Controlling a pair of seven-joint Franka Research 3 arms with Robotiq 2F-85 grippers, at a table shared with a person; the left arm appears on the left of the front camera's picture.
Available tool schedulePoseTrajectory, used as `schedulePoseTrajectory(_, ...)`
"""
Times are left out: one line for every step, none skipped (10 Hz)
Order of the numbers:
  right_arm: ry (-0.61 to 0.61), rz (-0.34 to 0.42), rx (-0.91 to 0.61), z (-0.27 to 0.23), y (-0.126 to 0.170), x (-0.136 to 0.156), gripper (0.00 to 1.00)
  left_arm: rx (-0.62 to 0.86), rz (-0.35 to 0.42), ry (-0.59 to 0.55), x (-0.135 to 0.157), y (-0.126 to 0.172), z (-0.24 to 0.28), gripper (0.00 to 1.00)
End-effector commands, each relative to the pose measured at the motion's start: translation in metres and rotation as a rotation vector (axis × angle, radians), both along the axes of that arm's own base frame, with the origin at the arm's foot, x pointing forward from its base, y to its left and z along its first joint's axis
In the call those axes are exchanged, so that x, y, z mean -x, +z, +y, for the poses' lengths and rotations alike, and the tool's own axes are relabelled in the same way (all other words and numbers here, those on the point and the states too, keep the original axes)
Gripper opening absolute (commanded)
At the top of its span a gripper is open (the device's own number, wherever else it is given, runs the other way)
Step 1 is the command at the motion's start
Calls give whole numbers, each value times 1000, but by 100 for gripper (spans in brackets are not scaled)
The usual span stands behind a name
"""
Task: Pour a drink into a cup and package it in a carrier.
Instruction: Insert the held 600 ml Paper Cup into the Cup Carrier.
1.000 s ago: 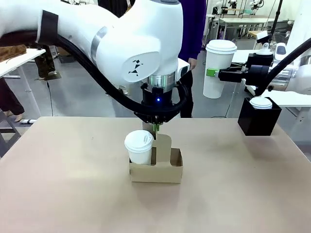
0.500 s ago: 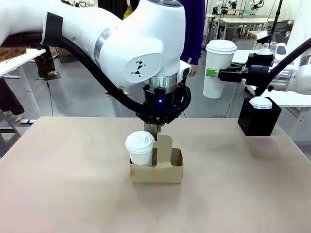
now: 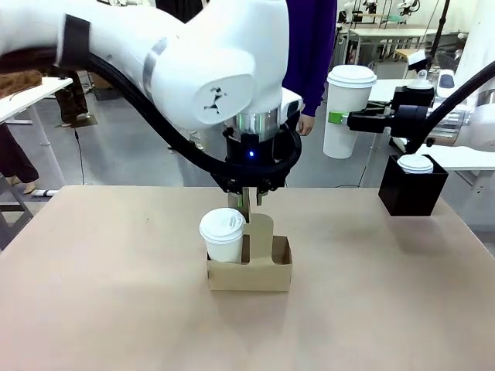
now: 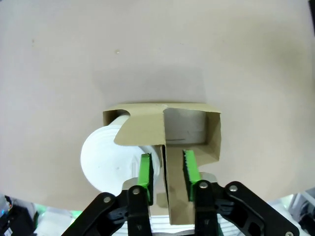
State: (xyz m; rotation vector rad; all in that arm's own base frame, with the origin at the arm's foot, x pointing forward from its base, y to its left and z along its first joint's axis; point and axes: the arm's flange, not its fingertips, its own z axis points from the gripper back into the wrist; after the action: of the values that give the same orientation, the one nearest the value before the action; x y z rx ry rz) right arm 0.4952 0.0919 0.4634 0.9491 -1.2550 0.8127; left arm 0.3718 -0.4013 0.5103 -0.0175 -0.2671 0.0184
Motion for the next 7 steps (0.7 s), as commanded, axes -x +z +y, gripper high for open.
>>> schedulePoseTrajectory(128, 38, 28, 4, -19, -22, 87, 55, 9, -83, 16, 27, 34, 100)
schedulePoseTrajectory(222, 48, 37, 12, -34, -29, 87, 68, 26, -147, 20, 44, 50, 100)
schedulePoseTrajectory(271, 43, 38, 16, -41, -31, 87, 69, 76, -291, 22, 59, 70, 100)
schedulePoseTrajectory(376, 40, 33, 22, -51, -29, 87, 72, 95, -416, 22, 70, 96, 100)
schedulePoseTrajectory(450, 26, 42, 27, -57, -28, 87, 59, 105, -572, 20, 80, 123, 100)
schedulePoseTrajectory(541, 0, 44, 33, -63, -26, 87, 48, 119, -712, 14, 85, 151, 100)
schedulePoseTrajectory(619, -18, 55, 38, -67, -23, 87, 69, 140, -851, 5, 86, 179, 100)
